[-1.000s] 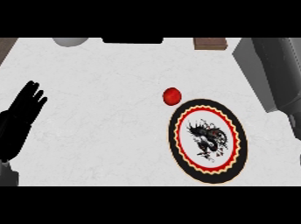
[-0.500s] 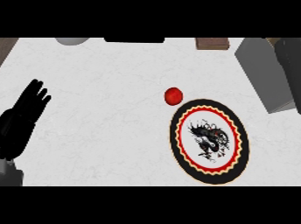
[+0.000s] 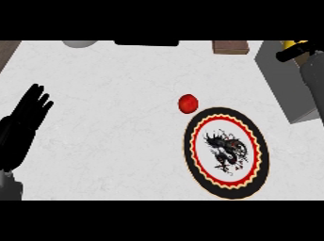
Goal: Pick the lemon from the plate and place it in the cardboard box
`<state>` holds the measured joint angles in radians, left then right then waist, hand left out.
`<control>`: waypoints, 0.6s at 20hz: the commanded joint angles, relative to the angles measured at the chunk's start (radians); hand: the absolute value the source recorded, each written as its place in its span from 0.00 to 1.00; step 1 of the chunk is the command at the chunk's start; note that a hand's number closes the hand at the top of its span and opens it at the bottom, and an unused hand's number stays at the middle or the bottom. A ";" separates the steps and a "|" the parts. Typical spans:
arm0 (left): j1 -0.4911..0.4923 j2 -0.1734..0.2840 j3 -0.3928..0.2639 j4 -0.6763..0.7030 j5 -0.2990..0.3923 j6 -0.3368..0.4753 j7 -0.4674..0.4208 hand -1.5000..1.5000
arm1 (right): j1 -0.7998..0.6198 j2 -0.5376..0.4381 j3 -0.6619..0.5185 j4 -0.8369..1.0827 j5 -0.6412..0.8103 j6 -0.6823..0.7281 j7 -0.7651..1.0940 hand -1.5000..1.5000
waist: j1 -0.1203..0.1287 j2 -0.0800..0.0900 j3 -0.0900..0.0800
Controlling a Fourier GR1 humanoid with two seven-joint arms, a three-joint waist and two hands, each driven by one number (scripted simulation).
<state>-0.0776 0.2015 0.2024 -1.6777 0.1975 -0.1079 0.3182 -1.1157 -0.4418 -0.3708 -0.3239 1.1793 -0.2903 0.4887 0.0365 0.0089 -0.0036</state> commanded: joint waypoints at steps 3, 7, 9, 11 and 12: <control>-0.046 -0.001 0.006 0.080 -0.011 0.002 -0.027 0.50 | 0.060 0.002 -0.048 0.071 -0.067 0.010 -0.104 0.00 | -0.007 0.007 0.005; 0.022 -0.003 -0.004 0.020 -0.016 -0.009 -0.016 0.50 | 0.092 0.009 -0.078 0.024 -0.119 -0.091 -0.223 0.00 | -0.007 0.002 0.005; 0.027 0.008 0.006 0.035 0.014 -0.046 -0.035 0.50 | 0.081 0.004 -0.133 -0.012 -0.174 -0.178 -0.266 0.00 | 0.004 0.008 0.006; 0.018 0.026 0.035 0.017 0.040 -0.042 -0.002 0.50 | 0.098 0.026 -0.204 -0.085 -0.254 -0.274 -0.285 0.00 | -0.012 -0.002 0.006; 0.033 -0.011 -0.006 0.003 -0.001 -0.009 -0.001 0.50 | 0.112 0.058 -0.220 -0.109 -0.282 -0.311 -0.311 0.00 | -0.020 -0.005 0.006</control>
<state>-0.0582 0.1985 0.2058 -1.6610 0.2029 -0.1244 0.3040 -1.0339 -0.4208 -0.5194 -0.3711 0.9845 -0.4753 0.2460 0.0263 0.0016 -0.0036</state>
